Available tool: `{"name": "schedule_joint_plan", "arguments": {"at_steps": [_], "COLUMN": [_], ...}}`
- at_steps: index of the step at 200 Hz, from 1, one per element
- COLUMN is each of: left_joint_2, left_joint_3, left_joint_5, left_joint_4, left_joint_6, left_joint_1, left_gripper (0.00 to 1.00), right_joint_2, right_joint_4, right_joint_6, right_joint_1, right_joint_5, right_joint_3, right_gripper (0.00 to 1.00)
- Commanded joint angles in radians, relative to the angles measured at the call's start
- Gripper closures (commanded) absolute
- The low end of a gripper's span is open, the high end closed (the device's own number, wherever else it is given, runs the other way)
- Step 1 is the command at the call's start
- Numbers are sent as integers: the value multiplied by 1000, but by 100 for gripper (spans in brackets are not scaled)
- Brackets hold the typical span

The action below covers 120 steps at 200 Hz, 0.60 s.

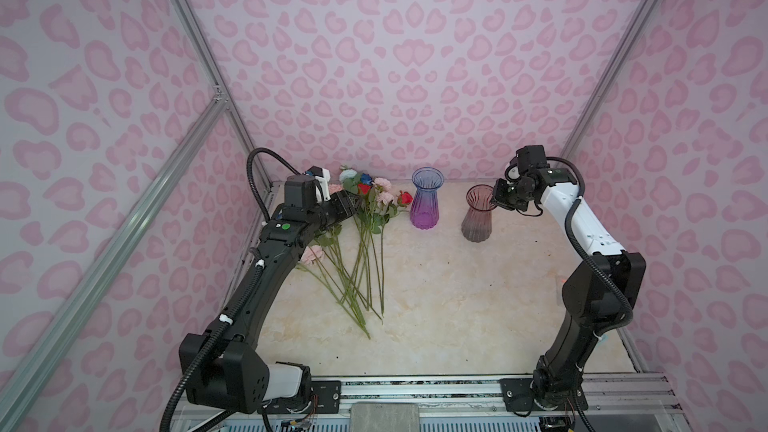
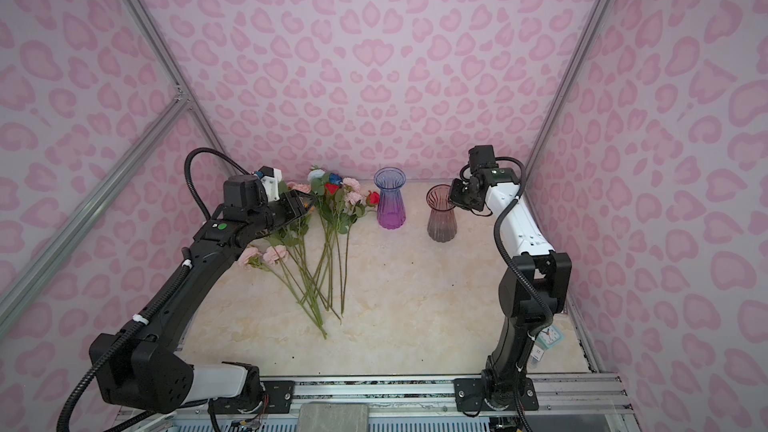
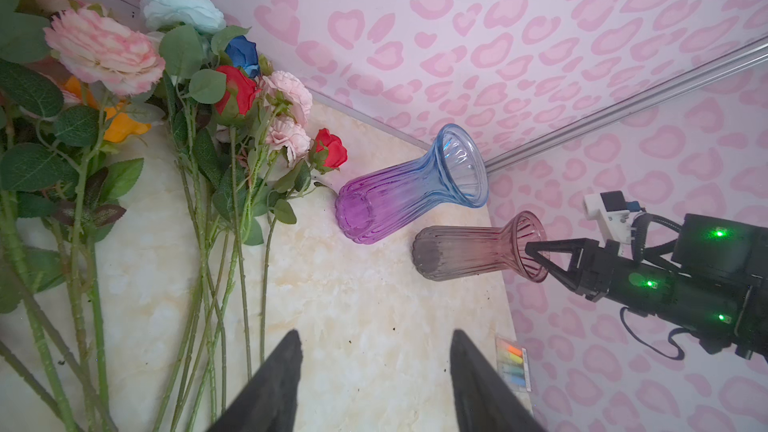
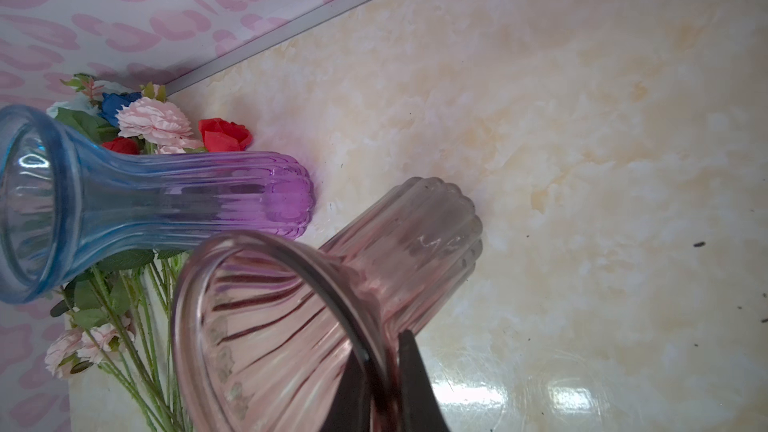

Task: Arrange the flowers into the vase
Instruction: 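Drag the pink vase nearer with the right gripper while the left gripper hovers over stems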

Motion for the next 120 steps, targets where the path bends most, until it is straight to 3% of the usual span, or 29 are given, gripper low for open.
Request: {"name": "schedule_joint_plan", "arguments": {"at_steps": [1,37,97,120], "left_joint_2": [6,17,55,64], "left_joint_3": [-3,-1,2,2], "left_joint_5": [15,27,63,55], "left_joint_4": [24,25,25,22], "left_joint_6": [0,0,-9,-6], "left_joint_1": [1,2,-12,-22], "left_gripper": [42,42,43,43], "right_joint_2": [-49,-139,-263,-294], "right_joint_4": [77,85,48,63], "right_joint_6": [11,15,57,89], "right_joint_1": [16,77,330,368], "right_joint_5": [-62,-81,-19,-51], "right_joint_3": [-42,-145,-286,-347], "right_gripper": [100,100,100,100]}}
